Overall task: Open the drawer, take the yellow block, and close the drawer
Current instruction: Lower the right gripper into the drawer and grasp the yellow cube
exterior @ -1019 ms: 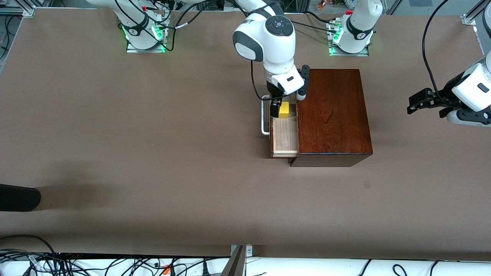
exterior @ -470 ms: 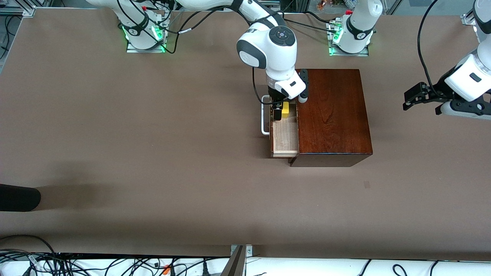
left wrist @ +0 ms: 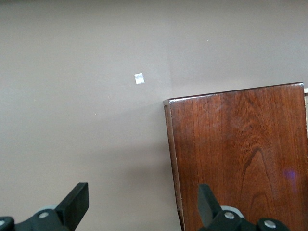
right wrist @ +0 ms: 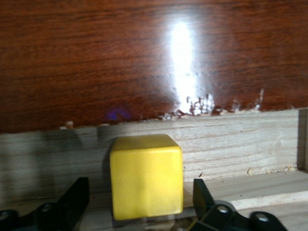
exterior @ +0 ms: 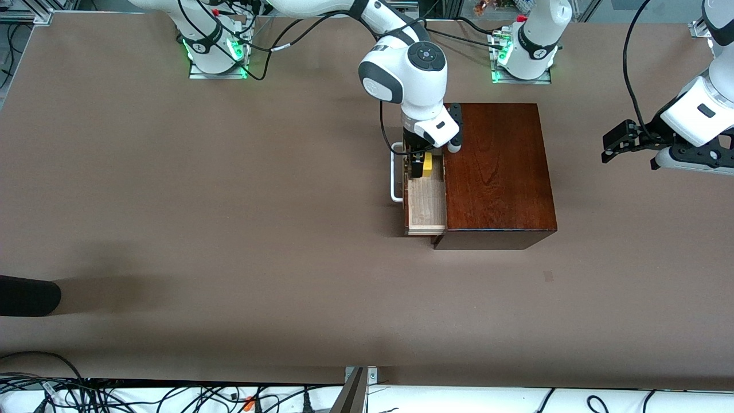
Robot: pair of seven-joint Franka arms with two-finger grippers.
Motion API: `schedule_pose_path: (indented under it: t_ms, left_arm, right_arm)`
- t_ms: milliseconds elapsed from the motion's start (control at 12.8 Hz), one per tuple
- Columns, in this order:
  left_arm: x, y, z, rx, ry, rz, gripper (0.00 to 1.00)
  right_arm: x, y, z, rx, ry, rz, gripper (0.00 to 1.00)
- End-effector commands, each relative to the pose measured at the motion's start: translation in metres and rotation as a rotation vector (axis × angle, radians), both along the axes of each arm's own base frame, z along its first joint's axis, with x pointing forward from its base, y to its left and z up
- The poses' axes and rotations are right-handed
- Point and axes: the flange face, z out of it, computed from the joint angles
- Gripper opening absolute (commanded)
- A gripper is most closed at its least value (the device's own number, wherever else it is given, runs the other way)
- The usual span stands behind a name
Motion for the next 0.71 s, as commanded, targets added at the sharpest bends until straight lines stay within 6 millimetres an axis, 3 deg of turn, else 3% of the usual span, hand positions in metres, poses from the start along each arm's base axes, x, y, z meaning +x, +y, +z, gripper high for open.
schedule_pose_path:
  t_ms: [0,157,235,549,627]
  left_arm:
    - [-0.006,-0.001,0.003,0.026,-0.016,-0.018,1.0]
    - [-0.006,-0.001,0.003,0.026,-0.016,-0.018,1.0]
    - [-0.006,-0.001,0.003,0.026,-0.016,-0.018,1.0]
    - [-0.006,-0.001,0.003,0.026,-0.015,-0.018,1.0]
    - [-0.006,-0.001,0.003,0.026,-0.015,-0.019,1.0]
  right_arm:
    - [-0.003,0.007,0.001,-0.009,-0.019,0.001,0.64]
    - [-0.002,0.007,0.001,-0.008,-0.022,0.001,0.4]
    - [-0.003,0.007,0.002,-0.013,-0.026,0.004,0.18]
    - [-0.004,0.002,0.009,-0.044,0.001,-0.024,0.13]
    - [-0.003,0.002,0.03,-0.026,-0.004,-0.041,0.13]
